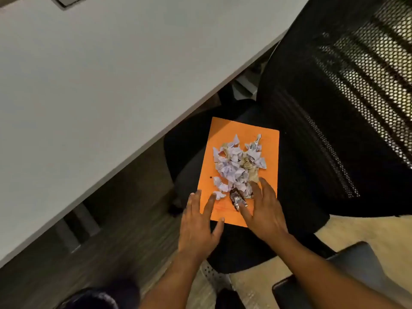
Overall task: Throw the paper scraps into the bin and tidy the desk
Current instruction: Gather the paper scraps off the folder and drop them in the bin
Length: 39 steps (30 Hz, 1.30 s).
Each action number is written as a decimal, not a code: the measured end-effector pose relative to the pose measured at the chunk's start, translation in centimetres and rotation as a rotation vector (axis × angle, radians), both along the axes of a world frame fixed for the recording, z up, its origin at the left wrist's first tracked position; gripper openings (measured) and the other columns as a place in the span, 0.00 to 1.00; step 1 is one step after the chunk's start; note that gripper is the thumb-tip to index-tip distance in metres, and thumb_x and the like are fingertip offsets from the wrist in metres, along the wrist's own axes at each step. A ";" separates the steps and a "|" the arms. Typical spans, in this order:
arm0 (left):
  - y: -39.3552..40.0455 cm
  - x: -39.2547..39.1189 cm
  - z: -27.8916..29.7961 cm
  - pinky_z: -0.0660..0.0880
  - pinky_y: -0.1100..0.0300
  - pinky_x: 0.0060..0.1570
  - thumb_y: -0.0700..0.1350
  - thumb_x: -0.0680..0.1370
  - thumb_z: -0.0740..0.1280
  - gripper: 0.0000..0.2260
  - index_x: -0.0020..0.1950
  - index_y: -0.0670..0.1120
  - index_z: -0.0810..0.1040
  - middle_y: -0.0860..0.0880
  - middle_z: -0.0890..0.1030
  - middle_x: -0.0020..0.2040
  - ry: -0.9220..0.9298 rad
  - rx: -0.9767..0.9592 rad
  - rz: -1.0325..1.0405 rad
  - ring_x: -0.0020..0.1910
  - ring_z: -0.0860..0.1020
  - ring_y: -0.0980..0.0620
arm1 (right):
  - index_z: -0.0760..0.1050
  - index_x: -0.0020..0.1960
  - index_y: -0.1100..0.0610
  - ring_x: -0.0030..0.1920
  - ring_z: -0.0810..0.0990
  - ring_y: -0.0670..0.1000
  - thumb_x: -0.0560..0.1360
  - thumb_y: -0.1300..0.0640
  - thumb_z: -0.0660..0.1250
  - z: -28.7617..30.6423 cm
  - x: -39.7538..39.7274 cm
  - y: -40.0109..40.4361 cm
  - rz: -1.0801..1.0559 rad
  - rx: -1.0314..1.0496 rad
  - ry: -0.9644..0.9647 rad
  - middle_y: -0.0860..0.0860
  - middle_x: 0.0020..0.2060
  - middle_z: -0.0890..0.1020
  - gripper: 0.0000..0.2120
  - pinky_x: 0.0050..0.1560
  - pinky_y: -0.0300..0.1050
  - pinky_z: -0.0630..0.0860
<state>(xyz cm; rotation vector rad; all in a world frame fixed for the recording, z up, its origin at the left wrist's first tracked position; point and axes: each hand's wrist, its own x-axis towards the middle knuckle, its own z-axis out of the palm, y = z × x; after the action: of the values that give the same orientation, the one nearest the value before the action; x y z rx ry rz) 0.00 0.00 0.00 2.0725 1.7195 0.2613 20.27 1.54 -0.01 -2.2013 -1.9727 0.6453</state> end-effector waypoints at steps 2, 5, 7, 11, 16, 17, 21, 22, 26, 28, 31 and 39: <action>1.9 0.8 -1.4 0.62 0.39 0.70 0.62 0.77 0.60 0.32 0.78 0.59 0.53 0.41 0.55 0.78 -0.018 0.044 -0.025 0.78 0.51 0.39 | 0.57 0.76 0.56 0.75 0.57 0.60 0.75 0.35 0.61 -1.3 0.3 0.9 -0.009 0.032 -0.054 0.61 0.76 0.57 0.38 0.69 0.60 0.64; 5.7 2.3 -3.6 0.57 0.37 0.72 0.64 0.78 0.59 0.31 0.78 0.62 0.51 0.42 0.51 0.79 -0.035 0.145 -0.085 0.78 0.46 0.40 | 0.58 0.76 0.54 0.75 0.58 0.62 0.73 0.33 0.57 -3.2 0.5 2.3 0.052 0.052 -0.131 0.61 0.76 0.58 0.39 0.68 0.60 0.64; 7.6 3.6 -4.5 0.55 0.38 0.72 0.65 0.78 0.58 0.30 0.78 0.61 0.54 0.42 0.51 0.80 -0.026 0.210 -0.146 0.78 0.46 0.40 | 0.61 0.74 0.54 0.73 0.61 0.63 0.72 0.36 0.57 -4.2 0.3 3.0 0.095 0.057 -0.141 0.62 0.74 0.63 0.36 0.65 0.62 0.67; 10.3 5.5 -6.5 0.63 0.42 0.68 0.63 0.78 0.57 0.27 0.75 0.56 0.62 0.40 0.63 0.74 0.042 0.253 -0.210 0.74 0.60 0.39 | 0.66 0.68 0.54 0.68 0.68 0.62 0.70 0.42 0.58 -5.4 0.6 4.4 0.125 0.077 -0.190 0.61 0.68 0.70 0.30 0.57 0.60 0.73; 10.8 6.0 -8.7 0.71 0.48 0.52 0.61 0.79 0.58 0.22 0.64 0.47 0.74 0.39 0.74 0.65 0.102 0.366 -0.191 0.58 0.71 0.40 | 0.70 0.66 0.57 0.57 0.73 0.60 0.72 0.42 0.62 -6.6 2.0 5.5 0.203 0.166 -0.258 0.59 0.65 0.74 0.27 0.49 0.55 0.73; 11.1 6.2 -8.7 0.71 0.48 0.48 0.61 0.79 0.58 0.21 0.63 0.47 0.73 0.40 0.75 0.63 0.110 0.387 -0.187 0.54 0.72 0.40 | 0.71 0.64 0.57 0.54 0.75 0.60 0.73 0.43 0.63 -6.8 2.2 5.7 0.223 0.188 -0.254 0.59 0.63 0.76 0.25 0.47 0.55 0.74; 12.6 6.4 -8.1 0.73 0.53 0.32 0.61 0.79 0.57 0.20 0.54 0.45 0.74 0.41 0.77 0.53 0.128 0.404 -0.180 0.43 0.75 0.42 | 0.74 0.55 0.58 0.44 0.75 0.59 0.76 0.49 0.64 -7.4 2.5 6.3 0.261 0.259 -0.217 0.58 0.53 0.78 0.14 0.39 0.53 0.75; 12.9 6.4 -8.0 0.71 0.54 0.29 0.60 0.79 0.57 0.20 0.51 0.44 0.75 0.41 0.77 0.50 0.114 0.408 -0.181 0.41 0.75 0.42 | 0.74 0.54 0.58 0.42 0.76 0.58 0.76 0.49 0.64 -7.4 2.5 6.4 0.270 0.262 -0.213 0.57 0.50 0.78 0.13 0.36 0.52 0.75; 13.5 6.3 -7.4 0.68 0.55 0.23 0.58 0.79 0.59 0.19 0.42 0.43 0.77 0.43 0.78 0.40 0.035 0.474 -0.161 0.35 0.77 0.42 | 0.71 0.50 0.56 0.34 0.77 0.54 0.77 0.50 0.64 -7.2 2.8 6.4 0.294 0.259 -0.179 0.54 0.43 0.76 0.09 0.28 0.45 0.68; 13.4 6.1 -7.0 0.66 0.56 0.23 0.57 0.79 0.61 0.19 0.39 0.43 0.77 0.44 0.78 0.37 -0.019 0.520 -0.124 0.33 0.77 0.43 | 0.71 0.50 0.56 0.34 0.78 0.55 0.78 0.49 0.61 -7.0 3.3 6.3 0.292 0.240 -0.118 0.55 0.44 0.77 0.10 0.28 0.46 0.71; 12.8 5.8 -6.5 0.61 0.60 0.25 0.54 0.79 0.61 0.18 0.38 0.43 0.77 0.45 0.78 0.35 -0.104 0.584 -0.078 0.31 0.76 0.45 | 0.69 0.50 0.57 0.32 0.78 0.55 0.80 0.49 0.56 -6.2 4.0 6.1 0.302 0.290 -0.083 0.57 0.41 0.78 0.11 0.28 0.43 0.68; 11.2 5.3 -3.5 0.64 0.59 0.26 0.51 0.82 0.58 0.20 0.36 0.41 0.77 0.45 0.75 0.32 -0.334 0.693 -0.006 0.29 0.72 0.48 | 0.66 0.48 0.59 0.27 0.75 0.56 0.80 0.52 0.57 -2.8 3.8 6.3 0.176 0.524 -0.007 0.58 0.36 0.76 0.10 0.25 0.42 0.65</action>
<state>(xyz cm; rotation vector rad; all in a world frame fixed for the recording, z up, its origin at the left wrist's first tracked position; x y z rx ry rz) 5.29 11.17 -3.54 2.2935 1.5412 1.2744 24.04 7.85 -2.78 -1.7336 -2.0562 0.1072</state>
